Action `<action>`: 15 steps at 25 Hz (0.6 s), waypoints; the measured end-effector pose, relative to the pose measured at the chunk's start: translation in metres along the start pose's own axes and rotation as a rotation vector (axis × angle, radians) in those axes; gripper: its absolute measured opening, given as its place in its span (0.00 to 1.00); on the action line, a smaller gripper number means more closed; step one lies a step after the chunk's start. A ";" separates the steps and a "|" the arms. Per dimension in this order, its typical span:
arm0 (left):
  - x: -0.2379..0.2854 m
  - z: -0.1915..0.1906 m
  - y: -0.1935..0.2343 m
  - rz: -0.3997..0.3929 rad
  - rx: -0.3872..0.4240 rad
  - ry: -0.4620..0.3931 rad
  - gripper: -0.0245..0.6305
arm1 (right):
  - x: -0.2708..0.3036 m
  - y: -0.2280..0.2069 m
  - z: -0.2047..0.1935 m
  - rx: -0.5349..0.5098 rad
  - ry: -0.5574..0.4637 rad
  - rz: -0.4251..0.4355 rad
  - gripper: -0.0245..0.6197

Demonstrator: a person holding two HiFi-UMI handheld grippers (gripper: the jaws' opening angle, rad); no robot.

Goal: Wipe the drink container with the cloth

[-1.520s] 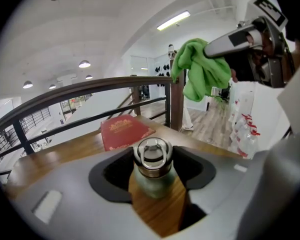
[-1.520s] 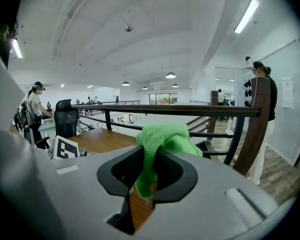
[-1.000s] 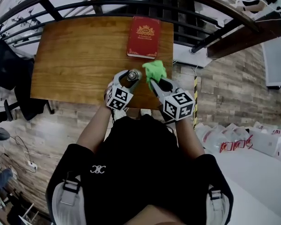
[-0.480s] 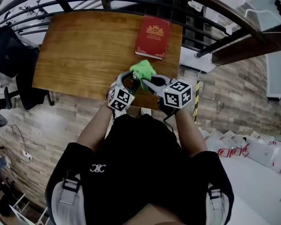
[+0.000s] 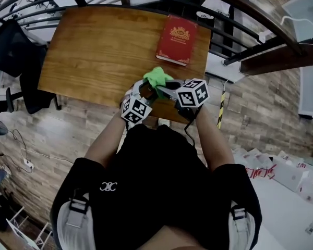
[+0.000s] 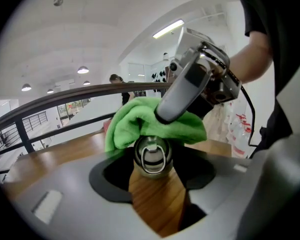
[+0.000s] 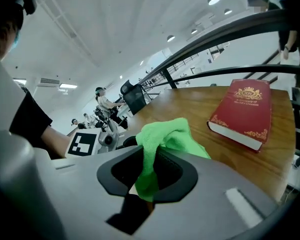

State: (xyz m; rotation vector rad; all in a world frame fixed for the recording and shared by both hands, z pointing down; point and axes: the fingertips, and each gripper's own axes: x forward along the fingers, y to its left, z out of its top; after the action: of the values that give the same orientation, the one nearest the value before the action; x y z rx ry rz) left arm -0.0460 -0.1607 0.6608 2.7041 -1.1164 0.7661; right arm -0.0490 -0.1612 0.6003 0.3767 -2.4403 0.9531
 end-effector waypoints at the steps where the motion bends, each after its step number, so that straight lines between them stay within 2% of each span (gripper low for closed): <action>1: -0.001 -0.001 0.001 0.001 -0.006 0.001 0.49 | 0.002 -0.002 0.001 0.003 0.002 0.000 0.13; 7: -0.001 -0.002 0.001 -0.006 -0.004 0.001 0.49 | 0.006 -0.022 0.013 0.003 0.027 -0.044 0.13; 12: -0.003 -0.001 0.001 -0.011 0.012 0.000 0.49 | 0.016 -0.039 0.011 -0.022 0.136 -0.091 0.13; 15: -0.001 0.000 -0.003 -0.022 0.060 0.002 0.49 | 0.023 -0.053 0.006 -0.060 0.226 -0.143 0.13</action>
State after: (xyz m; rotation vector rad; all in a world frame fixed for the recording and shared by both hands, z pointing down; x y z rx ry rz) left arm -0.0443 -0.1579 0.6605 2.7587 -1.0784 0.8112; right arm -0.0480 -0.2051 0.6379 0.3947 -2.2001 0.8130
